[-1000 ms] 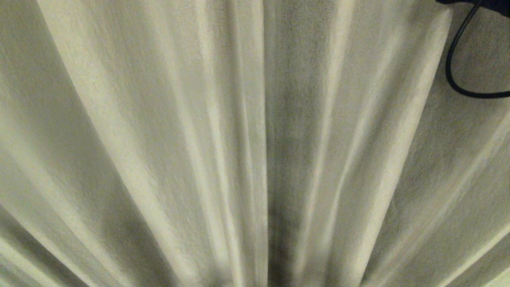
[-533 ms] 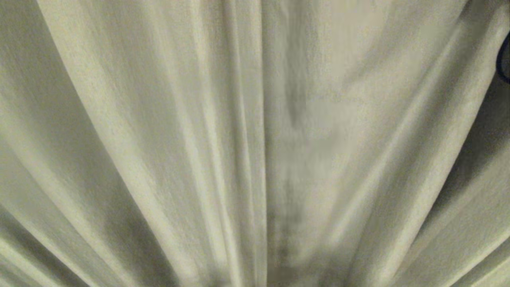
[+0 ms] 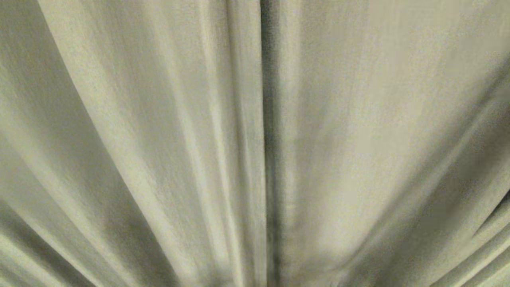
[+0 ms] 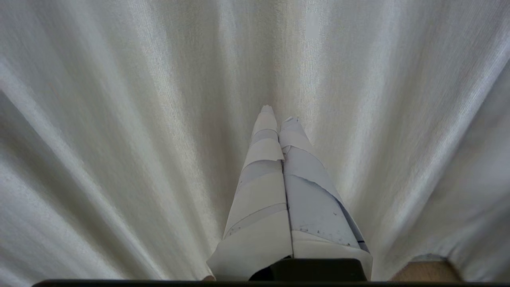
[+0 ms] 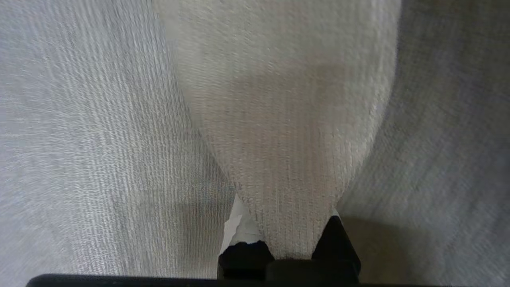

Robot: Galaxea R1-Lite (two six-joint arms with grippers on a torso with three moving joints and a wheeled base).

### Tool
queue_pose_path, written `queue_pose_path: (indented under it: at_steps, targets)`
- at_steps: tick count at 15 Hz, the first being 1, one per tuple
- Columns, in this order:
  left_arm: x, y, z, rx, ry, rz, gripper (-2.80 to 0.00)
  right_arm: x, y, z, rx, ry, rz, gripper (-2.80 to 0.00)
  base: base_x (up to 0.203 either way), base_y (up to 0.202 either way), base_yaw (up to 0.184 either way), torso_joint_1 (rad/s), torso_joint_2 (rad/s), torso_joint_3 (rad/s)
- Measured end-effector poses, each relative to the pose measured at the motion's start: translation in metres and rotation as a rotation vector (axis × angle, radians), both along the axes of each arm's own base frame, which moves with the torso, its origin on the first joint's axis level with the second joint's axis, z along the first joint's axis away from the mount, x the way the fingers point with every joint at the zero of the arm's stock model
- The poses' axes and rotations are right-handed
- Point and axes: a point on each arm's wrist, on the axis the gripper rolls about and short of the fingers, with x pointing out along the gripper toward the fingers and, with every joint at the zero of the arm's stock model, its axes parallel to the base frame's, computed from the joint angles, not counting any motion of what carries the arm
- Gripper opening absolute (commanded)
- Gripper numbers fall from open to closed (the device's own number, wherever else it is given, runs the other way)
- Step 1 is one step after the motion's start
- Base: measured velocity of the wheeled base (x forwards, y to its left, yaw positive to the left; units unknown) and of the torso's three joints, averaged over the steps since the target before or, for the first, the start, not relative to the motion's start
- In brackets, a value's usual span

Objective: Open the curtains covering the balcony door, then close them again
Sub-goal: Pull the outer curtains open on both sides

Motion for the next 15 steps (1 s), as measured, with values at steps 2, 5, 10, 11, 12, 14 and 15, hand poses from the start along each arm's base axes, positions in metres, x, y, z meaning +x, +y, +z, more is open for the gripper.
queue_pose_path:
  at_steps: [2,5,10,11,12,14,15]
  targets:
    - [0.0,0.0,0.0,0.0,0.0,0.0,-2.8,-0.006,-0.017,-0.002,0.016,-0.001,-0.057,-2.8,0.0,0.0,0.0,0.0,0.0,0.0]
    - [0.0,0.0,0.0,0.0,0.0,0.0,-2.8,-0.011,-0.039,-0.006,0.027,-0.016,-0.122,-2.8,0.0,0.0,0.0,0.0,0.0,0.0]
    - [0.0,0.0,0.0,0.0,0.0,0.0,-2.8,-0.015,-0.065,-0.012,0.03,-0.015,-0.198,-2.8,0.0,0.0,0.0,0.0,0.0,0.0]
    - [0.0,0.0,0.0,0.0,0.0,0.0,-2.8,-0.016,-0.07,-0.013,0.028,-0.019,-0.212,-2.8,0.0,0.0,0.0,0.0,0.0,0.0]
    - [0.0,0.0,0.0,0.0,0.0,0.0,-2.8,-0.017,-0.076,-0.014,0.028,-0.019,-0.227,-2.8,0.0,0.0,0.0,0.0,0.0,0.0]
    - [0.0,0.0,0.0,0.0,0.0,0.0,-2.8,-0.019,-0.086,-0.018,0.032,-0.013,-0.254,-2.8,0.0,0.0,0.0,0.0,0.0,0.0]
    - [0.0,0.0,0.0,0.0,0.0,0.0,-2.8,-0.02,-0.09,-0.02,0.04,-0.01,-0.264,-2.8,0.0,0.0,0.0,0.0,0.0,0.0]
